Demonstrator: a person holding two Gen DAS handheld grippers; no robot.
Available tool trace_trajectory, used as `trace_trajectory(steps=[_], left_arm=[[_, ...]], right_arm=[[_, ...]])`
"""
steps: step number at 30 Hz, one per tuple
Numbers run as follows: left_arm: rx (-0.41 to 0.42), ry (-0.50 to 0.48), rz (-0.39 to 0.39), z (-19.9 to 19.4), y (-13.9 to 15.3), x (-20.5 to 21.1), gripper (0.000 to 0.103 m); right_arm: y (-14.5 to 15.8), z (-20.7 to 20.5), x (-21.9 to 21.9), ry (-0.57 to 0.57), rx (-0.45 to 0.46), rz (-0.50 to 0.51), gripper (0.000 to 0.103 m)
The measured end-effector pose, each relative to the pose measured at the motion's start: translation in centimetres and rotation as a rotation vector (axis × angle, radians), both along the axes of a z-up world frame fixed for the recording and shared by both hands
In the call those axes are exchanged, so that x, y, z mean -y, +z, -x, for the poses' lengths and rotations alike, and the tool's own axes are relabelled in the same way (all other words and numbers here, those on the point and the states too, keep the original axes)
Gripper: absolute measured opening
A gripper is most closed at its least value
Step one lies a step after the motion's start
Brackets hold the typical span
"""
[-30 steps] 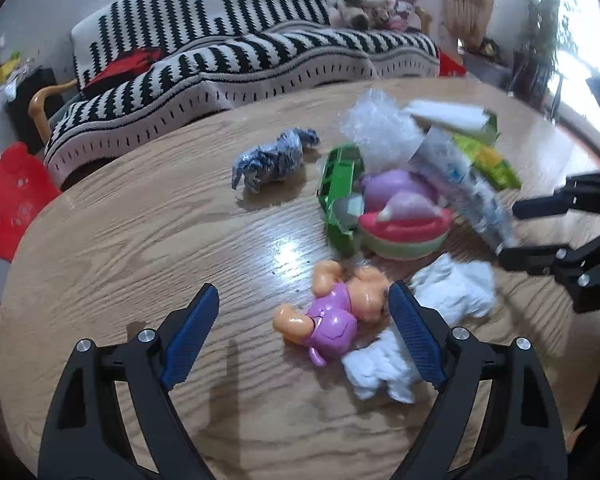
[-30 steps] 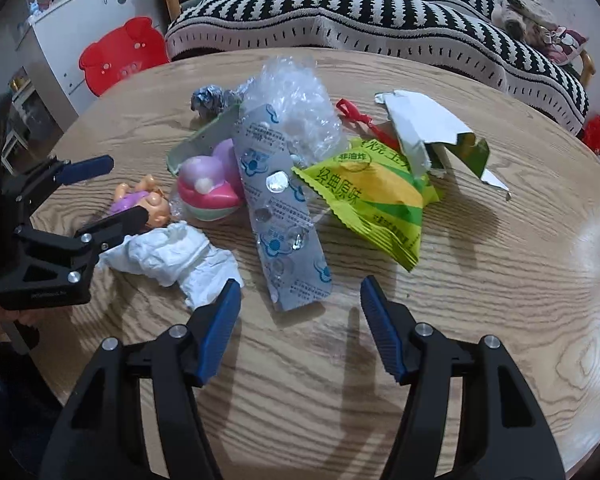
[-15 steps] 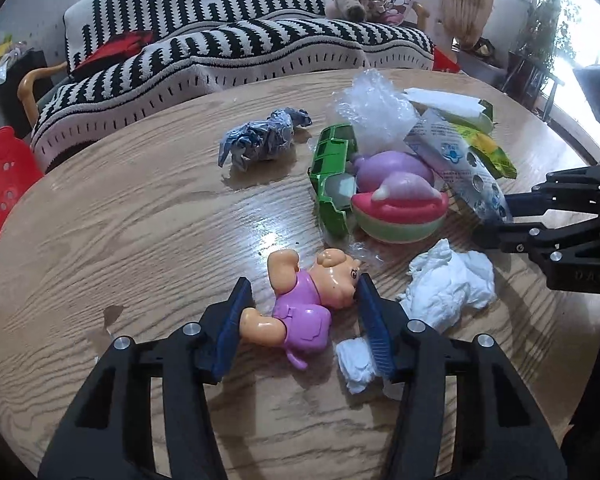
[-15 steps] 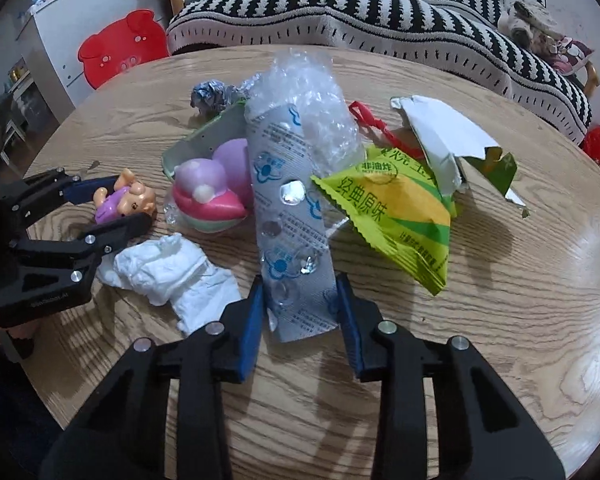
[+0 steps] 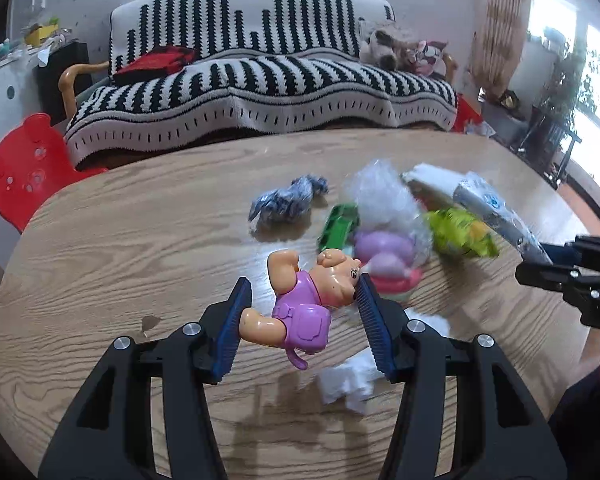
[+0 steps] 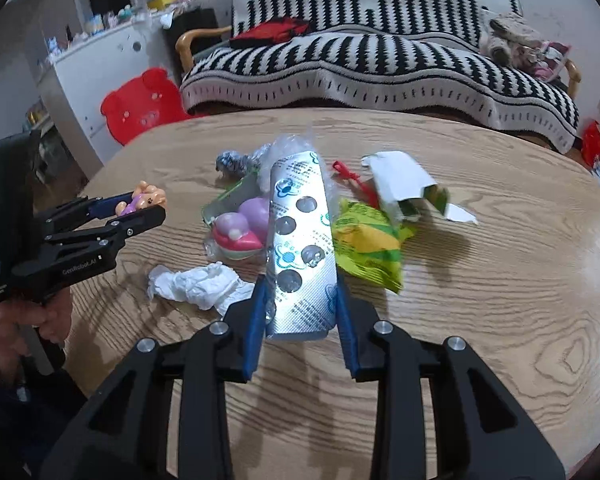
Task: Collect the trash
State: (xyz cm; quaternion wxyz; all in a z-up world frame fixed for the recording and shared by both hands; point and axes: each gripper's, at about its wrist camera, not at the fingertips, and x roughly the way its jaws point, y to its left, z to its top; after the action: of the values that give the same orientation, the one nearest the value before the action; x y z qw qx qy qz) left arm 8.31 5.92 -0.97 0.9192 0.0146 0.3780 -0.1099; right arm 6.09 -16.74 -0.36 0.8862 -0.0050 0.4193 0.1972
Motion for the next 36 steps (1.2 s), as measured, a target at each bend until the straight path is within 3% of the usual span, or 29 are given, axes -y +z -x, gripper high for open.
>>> trace_trajectory(steps=[10, 19, 26, 36], left_arm=[[0.001, -0.075, 0.063, 1.9, 3.3, 7.6, 0.053], [0.004, -0.321, 0.074, 4.1, 4.9, 22.6, 0.053], [-0.008, -0.538, 0.060, 7.7, 3.8, 34.9, 0.053], [-0.056, -0.814, 0.054, 12.9, 0.4, 48.6, 0.053]], right_arm=[[2.9, 3.2, 8.9, -0.126, 0.041, -0.096, 0.032], [3.5, 7.4, 23.0, -0.399, 0.053, -0.141, 0.033], [1.4, 13.0, 34.4, -0.626, 0.048, -0.148, 0.033], [-2.9, 20.3, 45.6, -0.871, -0.008, -0.162, 0.033]])
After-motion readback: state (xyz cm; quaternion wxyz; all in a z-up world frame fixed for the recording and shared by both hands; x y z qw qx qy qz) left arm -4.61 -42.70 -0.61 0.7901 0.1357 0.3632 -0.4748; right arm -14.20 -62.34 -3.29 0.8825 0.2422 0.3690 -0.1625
